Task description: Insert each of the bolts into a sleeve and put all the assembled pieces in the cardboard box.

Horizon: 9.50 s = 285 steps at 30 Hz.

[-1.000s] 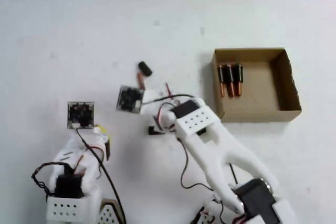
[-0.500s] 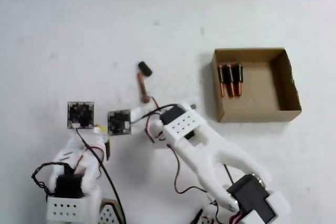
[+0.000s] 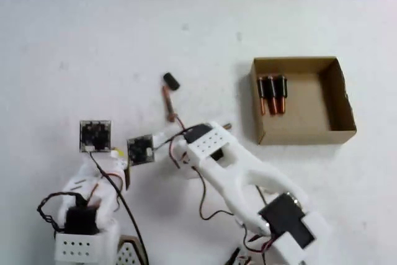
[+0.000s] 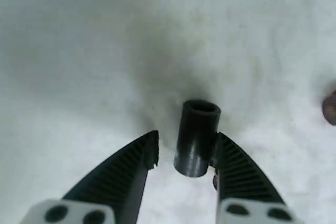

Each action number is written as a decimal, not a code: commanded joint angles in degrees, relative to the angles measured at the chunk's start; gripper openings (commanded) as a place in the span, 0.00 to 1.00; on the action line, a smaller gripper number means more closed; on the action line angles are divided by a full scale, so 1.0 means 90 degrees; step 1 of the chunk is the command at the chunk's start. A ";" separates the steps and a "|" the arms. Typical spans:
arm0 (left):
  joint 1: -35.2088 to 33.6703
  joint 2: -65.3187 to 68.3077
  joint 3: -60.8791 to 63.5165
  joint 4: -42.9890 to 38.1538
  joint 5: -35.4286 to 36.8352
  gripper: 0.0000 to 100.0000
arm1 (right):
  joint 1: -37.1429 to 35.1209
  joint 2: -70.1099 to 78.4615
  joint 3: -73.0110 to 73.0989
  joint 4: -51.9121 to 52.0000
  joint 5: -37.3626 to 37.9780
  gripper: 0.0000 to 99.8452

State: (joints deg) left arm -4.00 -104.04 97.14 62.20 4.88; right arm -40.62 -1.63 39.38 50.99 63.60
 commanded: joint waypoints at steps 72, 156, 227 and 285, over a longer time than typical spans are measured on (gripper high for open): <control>-0.0034 -0.0044 -0.0020 0.0225 -0.0801 0.02 | 0.2222 -0.6872 0.3321 -0.2134 -0.5773 0.02; 0.1519 1.0808 -0.9729 0.2647 -0.0508 0.02 | 0.2886 -1.0730 0.4718 -0.1099 -0.6310 0.02; 0.1255 1.8496 -1.7270 0.4435 0.0352 0.02 | 0.2877 -1.1287 0.5353 -0.0923 -0.6261 0.02; 0.0366 1.4042 -1.1888 0.3829 -0.8361 0.02 | 0.2828 -1.1287 0.5441 -0.0933 -0.6261 0.02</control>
State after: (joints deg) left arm -0.57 24.75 -9.58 98.07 -67.38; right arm -15.30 -102.55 88.62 43.08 7.78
